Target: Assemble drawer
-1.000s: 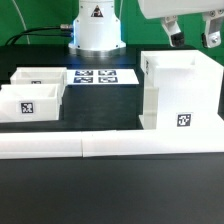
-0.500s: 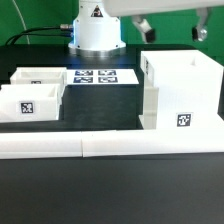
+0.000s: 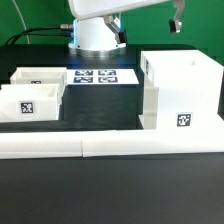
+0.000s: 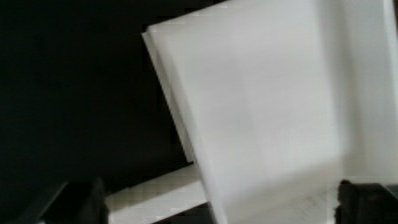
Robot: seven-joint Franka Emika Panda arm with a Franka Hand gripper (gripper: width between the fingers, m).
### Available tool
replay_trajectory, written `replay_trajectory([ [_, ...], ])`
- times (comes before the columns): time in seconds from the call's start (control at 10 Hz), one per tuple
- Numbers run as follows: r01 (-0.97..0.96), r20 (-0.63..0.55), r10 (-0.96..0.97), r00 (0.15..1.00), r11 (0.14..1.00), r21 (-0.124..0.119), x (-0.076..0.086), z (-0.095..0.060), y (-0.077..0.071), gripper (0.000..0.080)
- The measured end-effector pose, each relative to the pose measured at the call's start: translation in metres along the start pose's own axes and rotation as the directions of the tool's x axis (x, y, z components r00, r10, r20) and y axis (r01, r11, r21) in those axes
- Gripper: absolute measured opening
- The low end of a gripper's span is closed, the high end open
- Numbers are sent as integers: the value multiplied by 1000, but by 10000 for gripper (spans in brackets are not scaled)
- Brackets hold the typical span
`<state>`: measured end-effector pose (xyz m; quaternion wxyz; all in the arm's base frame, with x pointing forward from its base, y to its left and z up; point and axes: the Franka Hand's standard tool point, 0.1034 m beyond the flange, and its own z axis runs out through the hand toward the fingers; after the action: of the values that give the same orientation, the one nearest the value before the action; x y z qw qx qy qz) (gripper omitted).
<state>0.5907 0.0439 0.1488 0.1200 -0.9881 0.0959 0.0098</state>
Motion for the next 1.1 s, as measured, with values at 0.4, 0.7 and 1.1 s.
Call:
replay_trajectory([
  [0.4, 146, 22, -144, 989, 981, -126, -25, -2, 76, 649],
  [0.7, 131, 0, -132, 991, 981, -145, -35, 9, 99, 649],
  [1.1, 121, 21, -120, 993, 983, -140, -37, 8, 104, 649],
])
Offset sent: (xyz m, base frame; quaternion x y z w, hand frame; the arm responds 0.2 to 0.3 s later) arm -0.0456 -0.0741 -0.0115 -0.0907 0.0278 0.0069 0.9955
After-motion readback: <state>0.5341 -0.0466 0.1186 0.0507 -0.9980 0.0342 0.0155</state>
